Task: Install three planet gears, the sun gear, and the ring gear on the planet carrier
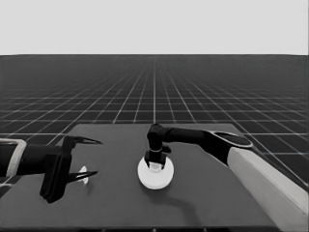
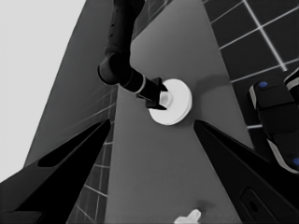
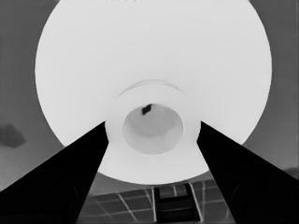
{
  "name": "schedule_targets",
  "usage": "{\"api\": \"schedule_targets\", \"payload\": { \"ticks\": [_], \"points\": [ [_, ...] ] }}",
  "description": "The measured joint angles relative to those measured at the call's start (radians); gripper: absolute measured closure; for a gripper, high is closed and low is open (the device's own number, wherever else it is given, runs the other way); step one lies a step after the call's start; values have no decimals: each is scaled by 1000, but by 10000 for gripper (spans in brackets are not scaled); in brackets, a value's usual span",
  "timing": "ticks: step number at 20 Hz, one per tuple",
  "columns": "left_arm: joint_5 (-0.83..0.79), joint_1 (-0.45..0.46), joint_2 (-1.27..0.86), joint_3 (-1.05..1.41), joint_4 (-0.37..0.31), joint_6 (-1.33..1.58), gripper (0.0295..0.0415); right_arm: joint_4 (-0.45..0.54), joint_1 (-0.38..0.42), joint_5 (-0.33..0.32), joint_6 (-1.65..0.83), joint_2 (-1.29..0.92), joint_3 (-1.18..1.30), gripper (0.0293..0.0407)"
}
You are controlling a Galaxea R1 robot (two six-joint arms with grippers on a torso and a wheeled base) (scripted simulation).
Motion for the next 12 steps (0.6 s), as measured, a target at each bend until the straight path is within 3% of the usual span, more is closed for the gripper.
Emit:
{"api": "schedule_targets", "payload": {
  "ticks": [12],
  "points": [
    [0, 0, 0, 0, 0, 0, 326, 0, -10, 2, 105, 0, -1, 352]
  ]
}}
